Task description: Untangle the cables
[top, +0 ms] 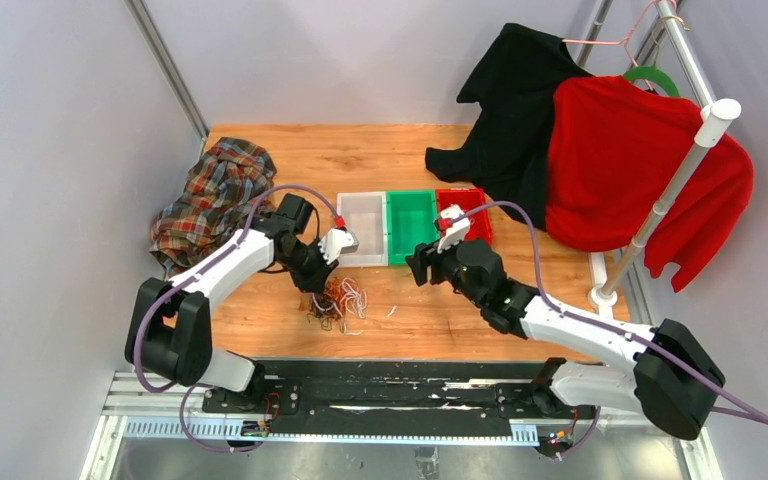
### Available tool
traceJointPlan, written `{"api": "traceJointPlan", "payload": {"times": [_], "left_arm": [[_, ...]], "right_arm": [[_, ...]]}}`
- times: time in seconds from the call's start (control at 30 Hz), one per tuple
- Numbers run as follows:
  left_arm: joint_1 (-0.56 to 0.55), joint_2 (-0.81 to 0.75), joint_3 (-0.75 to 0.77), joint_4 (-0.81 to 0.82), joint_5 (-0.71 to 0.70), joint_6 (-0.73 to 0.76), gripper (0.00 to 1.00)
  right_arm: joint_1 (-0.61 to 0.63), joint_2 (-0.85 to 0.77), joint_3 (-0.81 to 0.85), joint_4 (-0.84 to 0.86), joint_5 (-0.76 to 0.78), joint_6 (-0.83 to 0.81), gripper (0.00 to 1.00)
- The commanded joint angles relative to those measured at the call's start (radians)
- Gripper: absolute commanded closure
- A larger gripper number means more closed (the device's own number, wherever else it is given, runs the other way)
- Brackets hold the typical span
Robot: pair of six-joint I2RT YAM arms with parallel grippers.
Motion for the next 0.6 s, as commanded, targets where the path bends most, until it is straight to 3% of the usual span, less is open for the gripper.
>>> {"api": "traceJointPlan", "payload": {"times": [0.0,0.1,0.37,0.5,0.57], "left_arm": [[0.008,-0.007,-0.011,0.055,0.015,-0.036,0.9],[0.008,-0.031,0.001,0.035,0.031,-0.048,0.99],[0.007,-0.08,0.006,-0.008,0.043,-0.065,0.99],[0.007,-0.074,0.004,-0.009,0.037,-0.079,0.99],[0.007,-0.075,0.002,-0.008,0.039,-0.079,0.99]], "right_arm": [[0.075,0.023,-0.016,0.105,-0.103,0.028,0.34],[0.159,0.104,-0.008,0.152,-0.131,0.017,0.3],[0.294,0.369,0.09,0.251,-0.178,0.024,0.28],[0.301,0.456,0.106,0.301,-0.2,0.059,0.31],[0.302,0.481,0.109,0.305,-0.179,0.069,0.37]]}}
